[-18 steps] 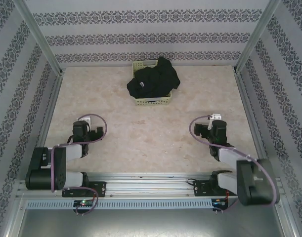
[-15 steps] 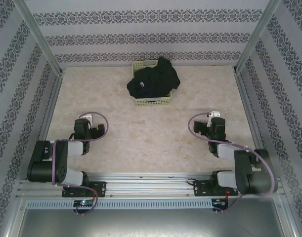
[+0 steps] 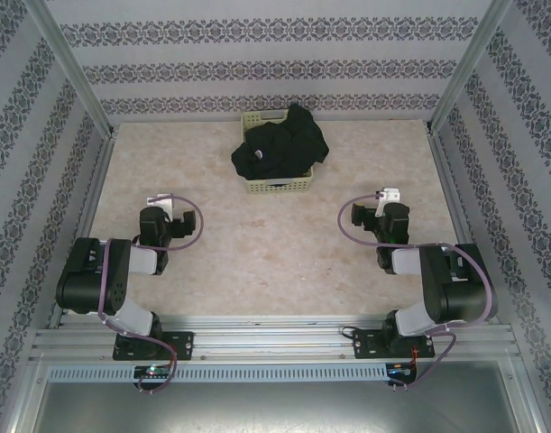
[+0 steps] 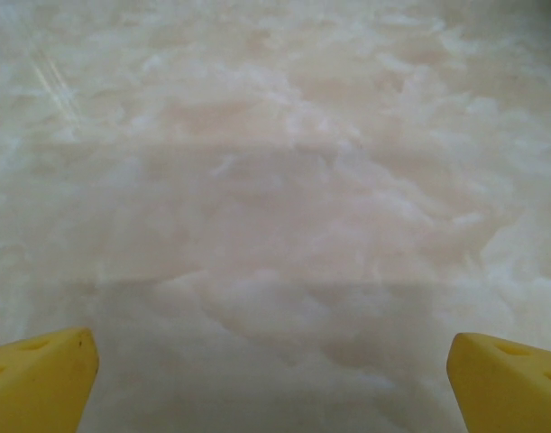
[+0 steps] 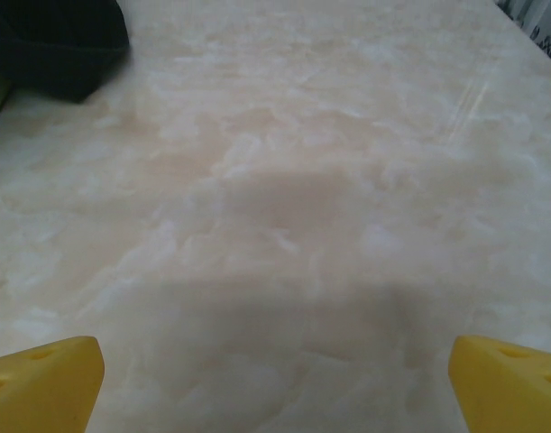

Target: Fold the inside-out t-shirt

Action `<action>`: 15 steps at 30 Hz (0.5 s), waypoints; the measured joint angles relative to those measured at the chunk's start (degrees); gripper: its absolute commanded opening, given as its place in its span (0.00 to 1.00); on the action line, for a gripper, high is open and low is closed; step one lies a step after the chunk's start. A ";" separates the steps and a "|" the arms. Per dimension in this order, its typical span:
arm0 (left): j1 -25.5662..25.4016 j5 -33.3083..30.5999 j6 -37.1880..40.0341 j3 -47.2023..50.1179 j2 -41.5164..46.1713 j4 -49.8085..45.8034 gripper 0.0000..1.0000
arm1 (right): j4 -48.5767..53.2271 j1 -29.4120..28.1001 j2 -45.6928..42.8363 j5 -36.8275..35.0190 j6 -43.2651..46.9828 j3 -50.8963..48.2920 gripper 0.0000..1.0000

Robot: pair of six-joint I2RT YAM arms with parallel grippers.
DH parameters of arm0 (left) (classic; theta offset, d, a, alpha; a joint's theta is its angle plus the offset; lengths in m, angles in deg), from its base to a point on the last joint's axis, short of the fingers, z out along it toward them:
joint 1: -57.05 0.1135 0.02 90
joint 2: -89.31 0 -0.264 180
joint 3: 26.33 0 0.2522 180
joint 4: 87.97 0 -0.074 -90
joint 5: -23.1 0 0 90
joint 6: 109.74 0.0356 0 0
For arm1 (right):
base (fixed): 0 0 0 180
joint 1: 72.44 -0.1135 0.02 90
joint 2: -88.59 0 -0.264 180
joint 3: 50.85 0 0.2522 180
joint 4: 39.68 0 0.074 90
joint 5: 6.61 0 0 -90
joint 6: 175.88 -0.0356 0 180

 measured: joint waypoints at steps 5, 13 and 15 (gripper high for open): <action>-0.02 0.00 0.09 -0.37 -0.13 2.08 1.00 | -1.86 0.00 0.20 0.00 0.55 0.22 0.98; -0.07 -0.02 0.28 -0.37 -0.50 3.65 1.00 | -3.45 0.00 0.42 0.00 0.76 0.55 0.98; -0.33 0.00 0.28 -0.37 -0.50 3.89 1.00 | -3.74 0.00 0.42 0.00 0.76 0.55 0.98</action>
